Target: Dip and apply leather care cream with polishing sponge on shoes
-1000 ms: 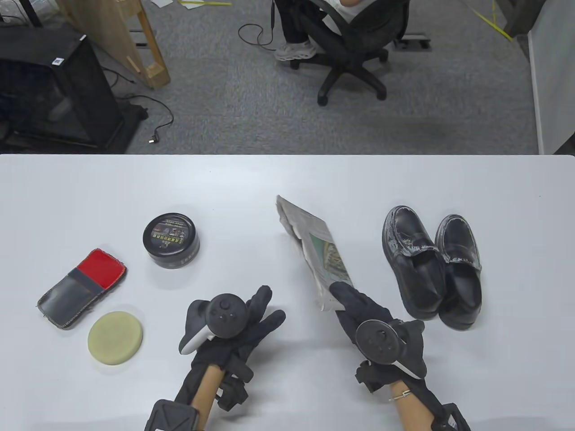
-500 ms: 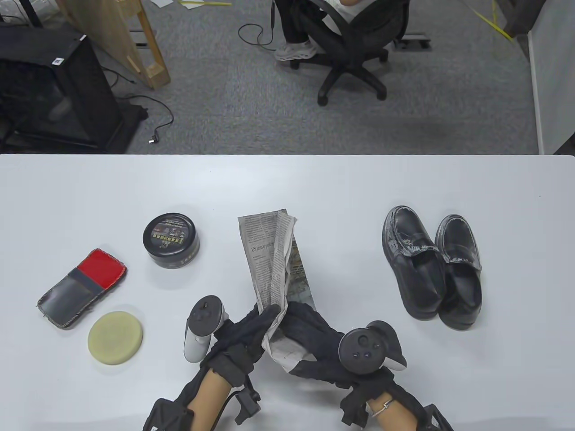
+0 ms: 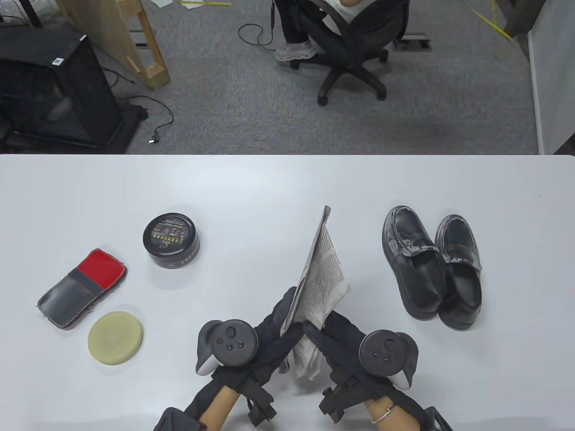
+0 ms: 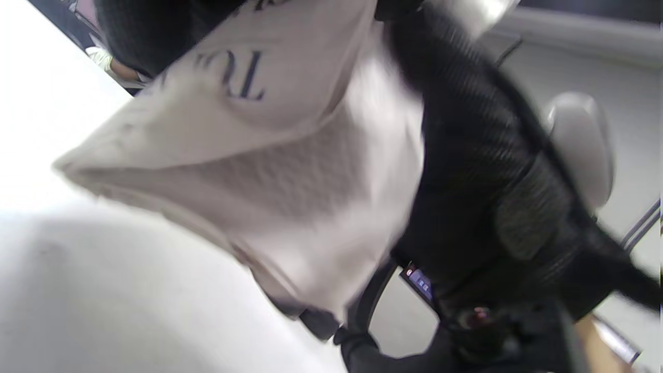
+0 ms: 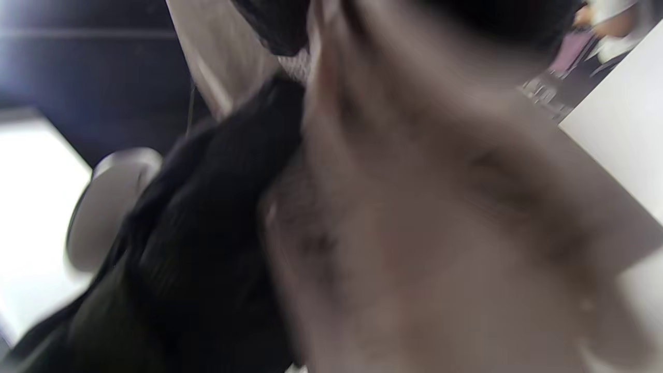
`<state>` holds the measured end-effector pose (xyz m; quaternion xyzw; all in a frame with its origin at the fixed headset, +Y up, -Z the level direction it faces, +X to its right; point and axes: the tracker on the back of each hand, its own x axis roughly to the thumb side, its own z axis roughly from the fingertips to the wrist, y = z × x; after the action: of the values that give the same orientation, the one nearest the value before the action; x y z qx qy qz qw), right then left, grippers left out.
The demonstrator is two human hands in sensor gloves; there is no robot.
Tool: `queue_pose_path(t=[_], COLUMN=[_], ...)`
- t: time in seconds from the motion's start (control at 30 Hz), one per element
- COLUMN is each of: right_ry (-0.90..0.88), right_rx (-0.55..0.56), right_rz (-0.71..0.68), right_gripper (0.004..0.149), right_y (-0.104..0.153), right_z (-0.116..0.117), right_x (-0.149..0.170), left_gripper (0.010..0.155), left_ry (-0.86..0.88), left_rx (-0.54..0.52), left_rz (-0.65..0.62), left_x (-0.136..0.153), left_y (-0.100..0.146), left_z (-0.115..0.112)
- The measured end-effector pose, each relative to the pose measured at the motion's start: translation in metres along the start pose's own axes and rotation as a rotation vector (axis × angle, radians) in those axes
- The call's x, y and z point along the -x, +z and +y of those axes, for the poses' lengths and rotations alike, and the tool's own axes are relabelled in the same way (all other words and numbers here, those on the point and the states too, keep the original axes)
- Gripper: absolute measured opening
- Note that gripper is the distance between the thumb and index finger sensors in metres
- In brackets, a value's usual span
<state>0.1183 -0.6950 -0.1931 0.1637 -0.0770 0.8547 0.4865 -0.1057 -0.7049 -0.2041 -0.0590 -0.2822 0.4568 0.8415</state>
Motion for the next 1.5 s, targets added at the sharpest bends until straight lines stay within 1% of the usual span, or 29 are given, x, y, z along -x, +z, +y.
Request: queue_pose_path(t=[0.07,0.13,0.2,0.23,0.3,0.37,0.4,0.47,0.5,0.53,0.63,0.77,0.87,0.9,0.93,0.97,1.03,1.07,1.13,1.17,1.2,1.23,1.3,1.33,1.37,1.4,1.5], right_ry=[0.069,0.192,0.257,0.259,0.219,0.202,0.244,0.4,0.476,0.511,0.568,0.63,0.622,0.605,0.546,0.446,0.222,0.051,-0.257,-0.389,-0.457,-0.516,-0.583,-0.601,-0.602,-0.58,-0.448], right_rx=[0.088,0.188,0.272,0.303,0.323,0.335,0.352,0.373,0.36,0.344,0.348,0.343,0.379,0.375,0.372,0.37,0.337,0.313,0.291,0.263,0.237,0.214,0.21,0.201,0.18,0.151,0.074], right_rz=[0.035,0.08,0.152,0.203,0.269,0.303,0.308,0.288,0.276,0.274,0.285,0.278,0.292,0.292,0.291,0.283,0.254,0.225,0.2,0.173,0.162,0.15,0.154,0.15,0.146,0.152,0.247], right_gripper=[0.04,0.04,0.041,0.042,0.048,0.058,0.06,0.052,0.046,0.044,0.042,0.042,0.042,0.041,0.042,0.044,0.056,0.06,0.059,0.056,0.048,0.041,0.038,0.039,0.044,0.053,0.072], right_y=[-0.003,-0.008,-0.011,-0.011,-0.011,-0.011,-0.012,-0.012,-0.013,-0.013,-0.013,-0.013,-0.012,-0.012,-0.011,-0.01,-0.012,-0.013,-0.018,-0.023,-0.026,-0.031,-0.043,-0.048,-0.054,-0.062,-0.082], right_z=[-0.014,-0.035,-0.052,-0.063,-0.074,-0.079,-0.08,-0.08,-0.08,-0.079,-0.081,-0.084,-0.092,-0.095,-0.101,-0.105,-0.113,-0.116,-0.118,-0.117,-0.117,-0.114,-0.106,-0.102,-0.097,-0.09,-0.066], right_x=[0.007,0.02,0.034,0.045,0.058,0.065,0.066,0.065,0.065,0.065,0.065,0.063,0.06,0.06,0.061,0.062,0.063,0.065,0.066,0.065,0.064,0.063,0.058,0.057,0.056,0.056,0.063], left_gripper=[0.055,0.052,0.052,0.052,0.053,0.054,0.054,0.052,0.05,0.048,0.046,0.048,0.055,0.057,0.057,0.055,0.05,0.047,0.044,0.044,0.042,0.041,0.041,0.041,0.041,0.041,0.041], left_ry=[0.018,-0.037,-0.039,0.015,0.127,0.202,0.211,0.156,0.125,0.1,0.0,-0.032,-0.092,-0.101,-0.09,-0.069,-0.067,-0.091,-0.171,-0.223,-0.262,-0.312,-0.417,-0.462,-0.504,-0.538,-0.558], left_rx=[-0.075,-0.164,-0.245,-0.275,-0.28,-0.257,-0.245,-0.25,-0.252,-0.242,-0.247,-0.259,-0.298,-0.31,-0.324,-0.321,-0.339,-0.337,-0.291,-0.24,-0.189,-0.104,0.078,0.134,0.19,0.231,0.295], left_rz=[0.057,0.139,0.215,0.251,0.286,0.295,0.299,0.33,0.347,0.362,0.405,0.418,0.439,0.441,0.45,0.464,0.49,0.504,0.538,0.556,0.571,0.589,0.633,0.648,0.657,0.671,0.686], left_x=[0.008,0.02,0.034,0.042,0.055,0.063,0.065,0.067,0.067,0.068,0.071,0.071,0.072,0.073,0.076,0.077,0.079,0.078,0.078,0.078,0.079,0.079,0.08,0.08,0.081,0.082,0.091], left_y=[0.002,0.007,0.014,0.019,0.024,0.025,0.025,0.024,0.024,0.023,0.024,0.024,0.029,0.031,0.033,0.035,0.037,0.037,0.037,0.037,0.037,0.036,0.036,0.037,0.037,0.039,0.044], left_z=[0.014,0.036,0.054,0.064,0.074,0.078,0.078,0.078,0.077,0.076,0.077,0.078,0.085,0.087,0.091,0.094,0.097,0.098,0.099,0.1,0.1,0.099,0.095,0.092,0.089,0.085,0.075])
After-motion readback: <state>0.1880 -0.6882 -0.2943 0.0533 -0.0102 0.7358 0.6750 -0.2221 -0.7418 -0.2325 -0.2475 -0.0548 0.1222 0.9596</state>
